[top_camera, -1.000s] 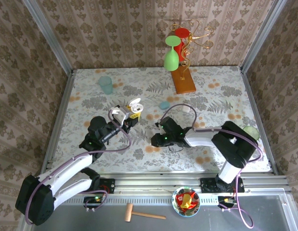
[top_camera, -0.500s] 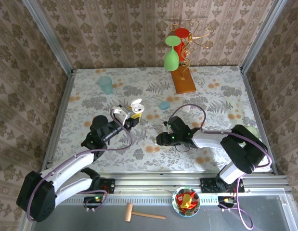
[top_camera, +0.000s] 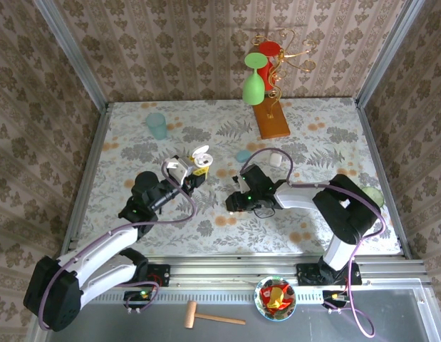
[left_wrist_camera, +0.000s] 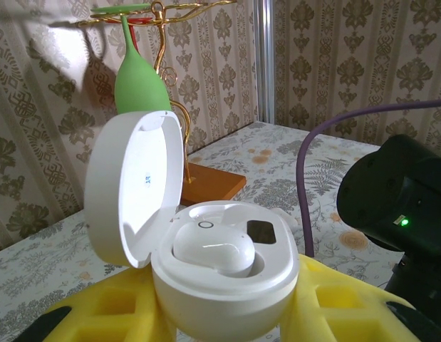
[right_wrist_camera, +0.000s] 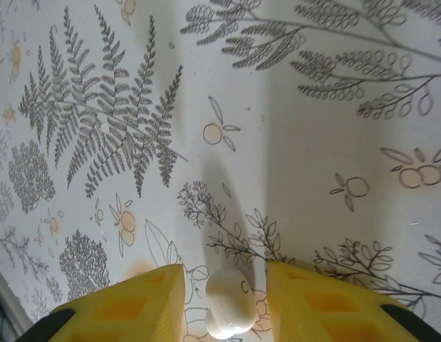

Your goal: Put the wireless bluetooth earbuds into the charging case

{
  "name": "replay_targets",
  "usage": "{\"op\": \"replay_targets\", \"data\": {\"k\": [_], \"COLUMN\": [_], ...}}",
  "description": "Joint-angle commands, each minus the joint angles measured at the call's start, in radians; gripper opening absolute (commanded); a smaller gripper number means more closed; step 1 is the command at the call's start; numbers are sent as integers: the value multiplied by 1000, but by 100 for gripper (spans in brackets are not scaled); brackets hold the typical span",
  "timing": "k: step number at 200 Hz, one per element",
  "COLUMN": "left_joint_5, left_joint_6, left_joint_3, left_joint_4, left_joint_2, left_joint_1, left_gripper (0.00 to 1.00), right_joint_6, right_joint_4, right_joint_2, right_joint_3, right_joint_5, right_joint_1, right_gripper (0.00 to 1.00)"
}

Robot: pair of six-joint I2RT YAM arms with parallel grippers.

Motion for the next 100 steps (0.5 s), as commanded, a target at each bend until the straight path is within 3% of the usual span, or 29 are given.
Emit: {"op": "replay_targets", "data": {"k": [1,100], "left_joint_5": [2,10], "left_joint_6": [17,9], "left_joint_3": [23,22], "left_joint_4": [10,18], "left_joint_2": [-18,-20], "left_joint_1": [8,8], "left_gripper": [23,23], "right_joint_6": [-14,30], "right_joint_4": [1,21], "right_joint_2": [-3,64], "right_joint_3": [-17,-13], "right_joint_5": [-66,-42], "right_joint_1": [6,6], "right_gripper": [32,20]}}
